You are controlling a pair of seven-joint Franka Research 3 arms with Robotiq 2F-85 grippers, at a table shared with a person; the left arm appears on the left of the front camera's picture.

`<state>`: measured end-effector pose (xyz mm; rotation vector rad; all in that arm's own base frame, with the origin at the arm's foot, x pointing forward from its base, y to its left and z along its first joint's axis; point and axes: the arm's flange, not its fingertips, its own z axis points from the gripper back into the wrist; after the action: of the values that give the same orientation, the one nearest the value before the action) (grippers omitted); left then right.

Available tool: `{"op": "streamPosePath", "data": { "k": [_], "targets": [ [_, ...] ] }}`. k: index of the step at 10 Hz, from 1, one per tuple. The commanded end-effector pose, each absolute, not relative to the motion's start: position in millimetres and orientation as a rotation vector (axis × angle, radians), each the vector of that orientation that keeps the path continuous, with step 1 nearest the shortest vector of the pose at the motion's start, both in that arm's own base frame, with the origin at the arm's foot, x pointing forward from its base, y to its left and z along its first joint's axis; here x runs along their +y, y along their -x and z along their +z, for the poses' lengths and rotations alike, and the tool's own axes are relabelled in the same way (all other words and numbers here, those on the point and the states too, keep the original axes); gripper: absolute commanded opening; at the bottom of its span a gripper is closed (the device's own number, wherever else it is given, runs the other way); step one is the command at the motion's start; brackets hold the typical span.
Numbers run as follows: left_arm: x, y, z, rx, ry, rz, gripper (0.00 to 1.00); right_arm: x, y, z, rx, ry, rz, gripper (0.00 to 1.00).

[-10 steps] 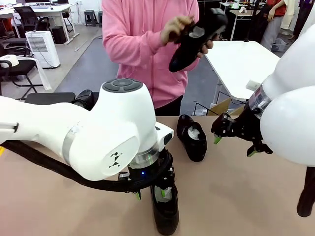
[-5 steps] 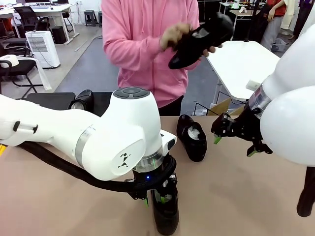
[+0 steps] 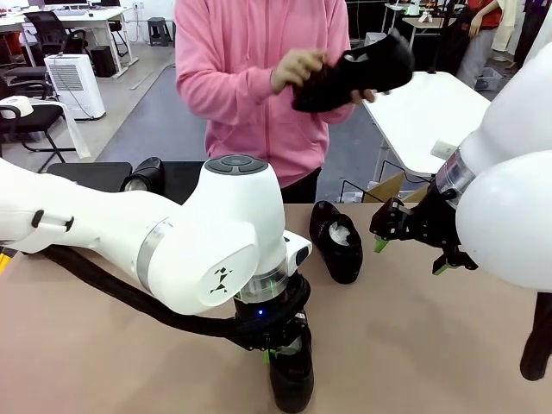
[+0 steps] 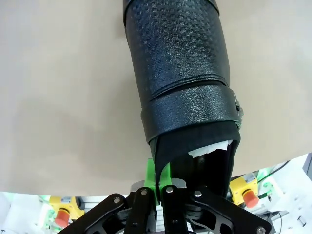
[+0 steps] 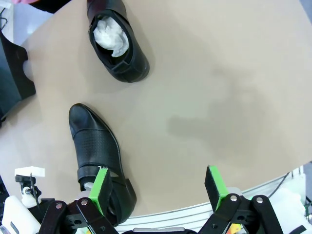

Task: Organize the shoes by placing them on the stand.
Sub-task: Place the Shoe from the middle of the table onto the Shoes Stand.

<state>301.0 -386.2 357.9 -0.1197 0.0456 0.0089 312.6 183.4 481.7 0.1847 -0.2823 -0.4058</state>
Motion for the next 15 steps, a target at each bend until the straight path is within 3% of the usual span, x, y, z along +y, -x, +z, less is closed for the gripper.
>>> {"op": "streamPosePath", "data": {
  "k": [1,4,7,12,15],
  "targets": [
    [-391.7,-304.4,358.0,0.051,0.100,0.006,0.00,182.6,-317.0,481.5,-0.286,-0.212,-0.385,1.00],
    [-355.8,-287.7,393.1,0.001,0.158,-0.032,0.00,182.6,-317.0,481.5,-0.286,-0.212,-0.385,1.00],
    [-286.8,-292.7,439.1,-0.153,0.126,-0.002,0.00,182.6,-317.0,481.5,-0.286,-0.212,-0.385,1.00],
    [-208.1,-389.5,472.6,-0.458,0.114,-0.006,0.00,182.6,-317.0,481.5,-0.286,-0.212,-0.385,1.00],
    [-186.8,-436.9,480.3,-0.528,0.158,0.018,0.00,182.6,-317.0,481.5,-0.286,-0.212,-0.385,1.00]
  ]
}}
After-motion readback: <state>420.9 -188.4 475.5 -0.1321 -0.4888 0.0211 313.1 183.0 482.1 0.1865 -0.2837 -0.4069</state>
